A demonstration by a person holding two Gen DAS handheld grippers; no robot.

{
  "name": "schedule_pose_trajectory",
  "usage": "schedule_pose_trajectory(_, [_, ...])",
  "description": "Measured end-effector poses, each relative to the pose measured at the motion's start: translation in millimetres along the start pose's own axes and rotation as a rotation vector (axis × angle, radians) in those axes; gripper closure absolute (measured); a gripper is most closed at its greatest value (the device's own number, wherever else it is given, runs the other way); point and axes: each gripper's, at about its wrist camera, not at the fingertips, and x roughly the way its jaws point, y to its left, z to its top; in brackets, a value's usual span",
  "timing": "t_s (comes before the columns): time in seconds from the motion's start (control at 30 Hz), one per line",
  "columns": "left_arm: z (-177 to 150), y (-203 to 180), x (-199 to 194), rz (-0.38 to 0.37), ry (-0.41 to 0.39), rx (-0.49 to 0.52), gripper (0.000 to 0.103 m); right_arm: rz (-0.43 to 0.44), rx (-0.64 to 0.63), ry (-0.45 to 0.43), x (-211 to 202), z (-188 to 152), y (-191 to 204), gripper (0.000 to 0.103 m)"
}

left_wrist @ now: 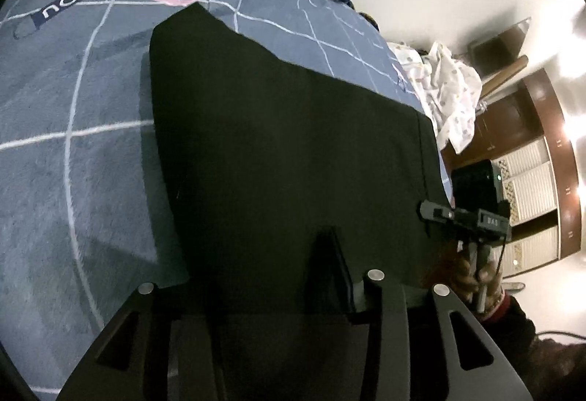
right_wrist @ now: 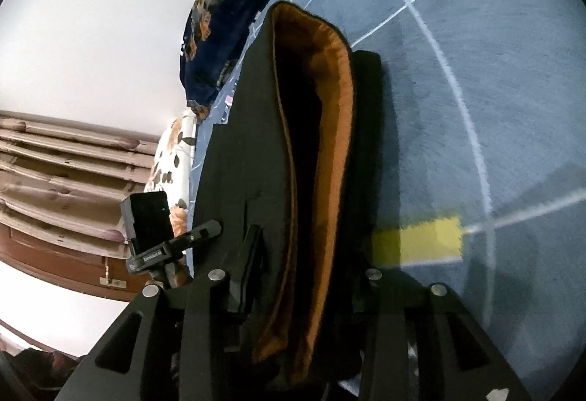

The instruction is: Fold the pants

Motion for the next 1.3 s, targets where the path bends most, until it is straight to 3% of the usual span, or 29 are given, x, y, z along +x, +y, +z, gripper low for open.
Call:
schedule_pose_trajectory(0.13, [-6,-6,1,0.040,-0.019,0.043,0.082,-0.016,-0.021,0.001,5,-1,3,0.076])
schedule_pose_trajectory(0.27, [-11,-32,-6,0.136,-0.053,0.148,0.086,0.021,-0.021,-0.017,1,-4,11,0.079])
schedule_pose_trajectory(0.67, [-19,-39,-45,0.284,-0.125,0.239,0.086,0.061,-0.043,-0.007,27,-10,36,0.080])
schedule_pose_trajectory(0.87, [-23,-25,-41,0.285,-0.127,0.203,0.086,0.039,-0.027,-0.018,36,-13,27,0.079])
schedule_pose_trajectory(1.3, [-29,-31,-34,0.350,-0.139,0.253,0.084,-0.008,-0.061,-0.035,39,-15,26,0.081])
